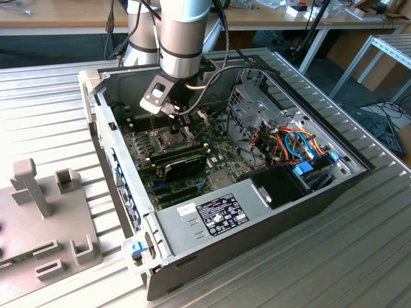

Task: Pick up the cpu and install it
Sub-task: 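Place the cpu into insertion slot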

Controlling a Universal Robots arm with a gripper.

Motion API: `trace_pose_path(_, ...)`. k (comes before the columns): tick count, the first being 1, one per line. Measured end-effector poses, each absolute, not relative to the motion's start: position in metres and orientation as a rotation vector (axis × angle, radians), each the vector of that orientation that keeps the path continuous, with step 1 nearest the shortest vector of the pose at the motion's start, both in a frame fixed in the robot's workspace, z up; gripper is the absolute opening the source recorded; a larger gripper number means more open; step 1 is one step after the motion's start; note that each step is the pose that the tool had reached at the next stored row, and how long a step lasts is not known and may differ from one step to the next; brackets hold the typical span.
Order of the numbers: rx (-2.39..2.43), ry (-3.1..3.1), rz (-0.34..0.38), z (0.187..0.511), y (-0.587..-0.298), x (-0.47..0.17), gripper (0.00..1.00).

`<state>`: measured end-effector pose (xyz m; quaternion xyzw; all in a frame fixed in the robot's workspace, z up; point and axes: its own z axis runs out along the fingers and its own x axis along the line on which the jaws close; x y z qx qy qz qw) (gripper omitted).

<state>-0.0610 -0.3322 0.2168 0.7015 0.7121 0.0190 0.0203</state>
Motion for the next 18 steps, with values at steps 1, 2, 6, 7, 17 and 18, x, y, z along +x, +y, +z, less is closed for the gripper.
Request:
trace_pose_path(1,2.176,2.209,0.059,0.2168,-0.3322,-0.061,0.11)
trace_pose_path(2,2.177,2.21,0.06,0.2167,-0.3321,-0.0608,0.11)
trace_pose_path(6,2.185,2.218,0.04,0.2159,-0.3322,-0.0584,0.11)
trace_pose_path(7,2.185,2.218,0.04,0.2159,-0.3322,-0.0585,0.11)
trace_pose_path(17,2.185,2.218,0.04,0.2108,-0.3322,-0.059,0.11)
trace_pose_path(18,2.185,2.218,0.04,0.2106,-0.3322,-0.0594,0.11)
